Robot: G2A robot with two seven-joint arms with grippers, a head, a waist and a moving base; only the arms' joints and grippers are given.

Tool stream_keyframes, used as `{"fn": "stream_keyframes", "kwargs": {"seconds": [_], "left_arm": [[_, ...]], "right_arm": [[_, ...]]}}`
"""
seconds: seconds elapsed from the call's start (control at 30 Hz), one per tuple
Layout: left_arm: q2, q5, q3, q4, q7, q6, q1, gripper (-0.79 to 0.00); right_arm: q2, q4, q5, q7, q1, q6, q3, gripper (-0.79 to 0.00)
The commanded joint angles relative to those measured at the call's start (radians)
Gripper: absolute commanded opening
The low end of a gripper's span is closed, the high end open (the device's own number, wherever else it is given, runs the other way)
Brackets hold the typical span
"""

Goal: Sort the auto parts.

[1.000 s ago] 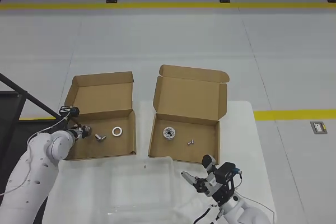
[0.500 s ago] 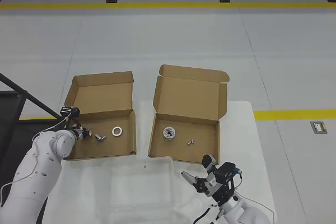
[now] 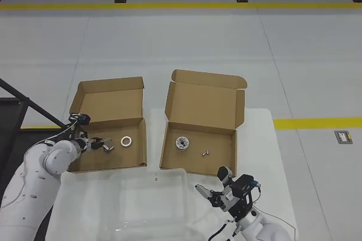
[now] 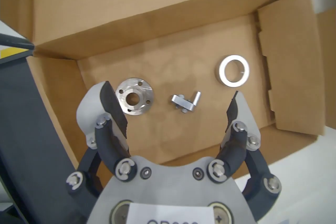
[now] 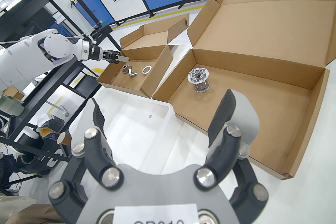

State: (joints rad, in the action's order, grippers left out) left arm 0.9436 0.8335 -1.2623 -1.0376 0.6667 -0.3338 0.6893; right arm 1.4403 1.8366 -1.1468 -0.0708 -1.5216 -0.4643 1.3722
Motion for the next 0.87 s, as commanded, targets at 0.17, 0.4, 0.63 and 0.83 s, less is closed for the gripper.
{"fn": "stream_keyframes", "kwargs": {"seconds": [0.17,0.4,0.63,0.83], "left_arm": [[-0.047,-0.103,-0.177,-0.298,0.066,-0.068,0.229,0.000],[-0.072,-0.347,-0.329,-0.476,0.152,-0.146,0.365,0.000],[-0.072,-0.347,-0.329,-0.476,0.152,-0.146,0.365,-0.001],[-0.072,-0.346,-0.329,-0.476,0.152,-0.146,0.365,-0.001]], "right_arm": [[0.000,0.000,0.000,0.000,0.000,0.000,0.000,0.000],[0.000,0.000,0.000,0.000,0.000,0.000,0.000,0.000],[0.000,0.000,0.000,0.000,0.000,0.000,0.000,0.000],[0.000,0.000,0.000,0.000,0.000,0.000,0.000,-0.001]]}}
